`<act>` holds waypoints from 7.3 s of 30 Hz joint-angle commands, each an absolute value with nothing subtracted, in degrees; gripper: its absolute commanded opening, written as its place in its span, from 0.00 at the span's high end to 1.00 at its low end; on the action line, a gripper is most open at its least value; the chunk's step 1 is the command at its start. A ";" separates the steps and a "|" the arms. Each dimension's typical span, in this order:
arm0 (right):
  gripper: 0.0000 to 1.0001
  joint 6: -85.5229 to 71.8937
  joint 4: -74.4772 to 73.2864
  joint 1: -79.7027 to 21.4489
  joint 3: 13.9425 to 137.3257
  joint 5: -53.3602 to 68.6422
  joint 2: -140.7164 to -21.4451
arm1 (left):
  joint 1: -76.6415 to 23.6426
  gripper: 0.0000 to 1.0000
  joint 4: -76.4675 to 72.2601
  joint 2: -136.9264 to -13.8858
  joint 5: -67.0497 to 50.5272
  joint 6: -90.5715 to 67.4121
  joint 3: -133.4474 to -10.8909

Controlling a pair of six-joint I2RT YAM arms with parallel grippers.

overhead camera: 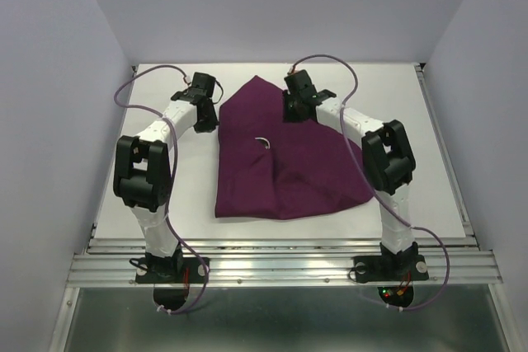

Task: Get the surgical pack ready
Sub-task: Pack the surgical kit at the center of the board.

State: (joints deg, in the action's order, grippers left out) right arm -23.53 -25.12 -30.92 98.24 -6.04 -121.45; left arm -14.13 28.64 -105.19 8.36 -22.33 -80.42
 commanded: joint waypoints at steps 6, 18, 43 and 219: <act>0.61 -18.38 -29.53 -27.78 122.39 -7.91 -132.61 | -14.15 1.00 27.17 -108.36 0.53 -19.60 -84.46; 0.22 -11.61 -18.74 -27.25 137.81 -12.30 -147.56 | -14.15 1.00 27.95 -116.36 -3.08 -18.19 -86.83; 0.17 -5.71 -6.16 -27.25 143.96 -11.86 -158.47 | -13.36 1.00 32.79 -115.31 0.45 -17.75 -95.71; 0.23 -44.38 10.45 -31.11 49.92 18.19 -95.00 | -7.91 1.00 24.17 -83.85 -9.05 -21.53 -66.80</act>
